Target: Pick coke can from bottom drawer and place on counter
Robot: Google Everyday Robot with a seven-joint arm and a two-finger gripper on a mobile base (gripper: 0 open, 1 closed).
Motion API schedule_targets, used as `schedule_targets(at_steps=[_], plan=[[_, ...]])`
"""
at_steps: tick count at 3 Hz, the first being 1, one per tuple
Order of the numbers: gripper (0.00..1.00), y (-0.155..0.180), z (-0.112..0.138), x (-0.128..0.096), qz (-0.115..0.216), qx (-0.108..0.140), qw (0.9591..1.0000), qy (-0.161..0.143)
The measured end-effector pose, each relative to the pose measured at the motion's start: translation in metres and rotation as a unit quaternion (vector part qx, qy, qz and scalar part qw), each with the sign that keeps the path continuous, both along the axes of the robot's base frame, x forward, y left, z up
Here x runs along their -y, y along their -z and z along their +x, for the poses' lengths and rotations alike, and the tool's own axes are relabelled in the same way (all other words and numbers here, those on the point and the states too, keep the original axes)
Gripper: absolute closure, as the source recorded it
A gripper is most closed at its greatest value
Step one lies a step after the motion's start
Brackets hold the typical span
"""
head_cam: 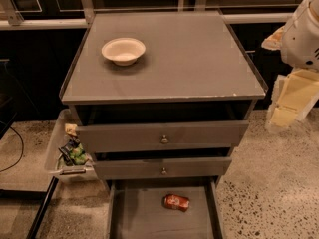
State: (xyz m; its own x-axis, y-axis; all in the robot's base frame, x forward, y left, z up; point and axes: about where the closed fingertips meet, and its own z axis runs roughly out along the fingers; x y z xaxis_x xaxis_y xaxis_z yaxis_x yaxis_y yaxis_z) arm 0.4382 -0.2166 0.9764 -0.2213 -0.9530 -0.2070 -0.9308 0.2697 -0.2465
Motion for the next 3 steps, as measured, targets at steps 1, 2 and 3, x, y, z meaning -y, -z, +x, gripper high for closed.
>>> schedule_targets(at_steps=[1,2,3], plan=[[0.0,0.0,0.0,0.0,0.0,0.0,1.0,0.0],[0.0,0.003,-0.001,0.004,0.008,-0.004,0.9999,0.008],[0.0,0.041,-0.008,0.012,0.039,-0.03,0.9986,0.019]])
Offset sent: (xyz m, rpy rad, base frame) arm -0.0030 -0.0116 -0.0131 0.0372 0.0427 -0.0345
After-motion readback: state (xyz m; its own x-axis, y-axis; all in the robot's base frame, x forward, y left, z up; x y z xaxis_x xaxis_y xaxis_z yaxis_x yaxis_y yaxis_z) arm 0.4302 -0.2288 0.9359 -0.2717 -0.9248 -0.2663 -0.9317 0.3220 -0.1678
